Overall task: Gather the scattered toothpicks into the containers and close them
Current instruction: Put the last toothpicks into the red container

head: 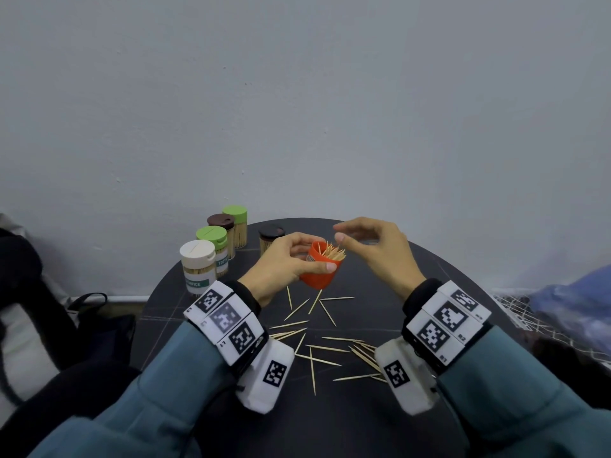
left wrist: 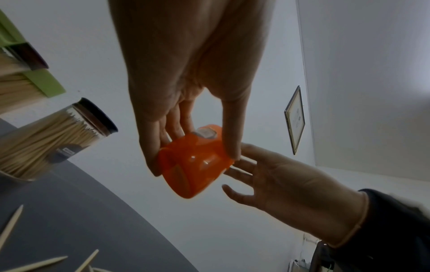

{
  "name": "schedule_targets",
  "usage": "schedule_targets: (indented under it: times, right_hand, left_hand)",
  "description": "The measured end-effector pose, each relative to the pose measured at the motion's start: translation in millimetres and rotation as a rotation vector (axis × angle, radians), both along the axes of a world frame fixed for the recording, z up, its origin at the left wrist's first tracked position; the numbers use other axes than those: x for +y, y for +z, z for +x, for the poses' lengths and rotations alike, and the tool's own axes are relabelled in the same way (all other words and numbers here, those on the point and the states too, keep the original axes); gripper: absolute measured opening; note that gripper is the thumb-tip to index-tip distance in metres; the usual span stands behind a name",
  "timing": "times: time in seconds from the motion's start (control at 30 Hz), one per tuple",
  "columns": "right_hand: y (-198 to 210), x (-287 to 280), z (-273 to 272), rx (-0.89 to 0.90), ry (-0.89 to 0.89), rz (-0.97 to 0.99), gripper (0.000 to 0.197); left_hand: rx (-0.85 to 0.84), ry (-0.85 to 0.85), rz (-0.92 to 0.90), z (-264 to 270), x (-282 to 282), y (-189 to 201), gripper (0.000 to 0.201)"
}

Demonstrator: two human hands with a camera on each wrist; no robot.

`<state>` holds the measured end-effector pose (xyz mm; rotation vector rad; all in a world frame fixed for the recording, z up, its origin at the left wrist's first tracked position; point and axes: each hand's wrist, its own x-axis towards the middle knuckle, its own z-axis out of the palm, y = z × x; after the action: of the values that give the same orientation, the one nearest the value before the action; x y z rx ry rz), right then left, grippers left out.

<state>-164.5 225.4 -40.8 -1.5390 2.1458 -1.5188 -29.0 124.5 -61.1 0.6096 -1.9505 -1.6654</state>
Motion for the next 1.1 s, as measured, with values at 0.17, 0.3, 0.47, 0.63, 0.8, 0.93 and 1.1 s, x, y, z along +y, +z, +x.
schedule_targets:
  times: [0.17, 0.3, 0.47, 0.63, 0.8, 0.93, 1.1]
  right_hand:
    - [-1.8, 0.0, -0.7, 0.013, 0.026, 0.024, 0.007]
    - [-2.6, 14.5, -6.0, 0.051, -0.017, 0.093, 0.012]
    - [-5.4, 48.0, -12.6, 0.313, 0.116, 0.886, 0.059]
    - [-22.7, 68.0, -7.1, 0.478, 0.176, 1.214, 0.079]
    - [-29.7, 74.1, -8.1, 0.479, 0.160, 1.196, 0.066]
    - [-29.6, 84.1, -16.0, 0.530, 0.106, 1.250, 0.045]
    - [-33.7, 86.4, -18.8, 0.572, 0.073, 1.077, 0.016]
  left_hand:
    - [0.007, 0.002, 0.004, -0.2, -0.2, 0.3, 0.046]
    - [0.001, 0.012, -0.004, 0.2, -1.6, 1.1, 0.049]
    - [-0.014, 0.001, -0.021, 0.5, -1.2, 0.5, 0.048]
    - [-0.029, -0.006, -0.029, -0.4, 0.9, 0.4, 0.049]
    - [-0.044, -0.005, -0.025, 0.0, 0.9, -1.1, 0.047]
    - [-0.045, -0.004, -0.027, -0.3, 0.1, -1.3, 0.048]
    - [-0.050, -0.007, -0.028, -2.1, 1.4, -2.3, 0.050]
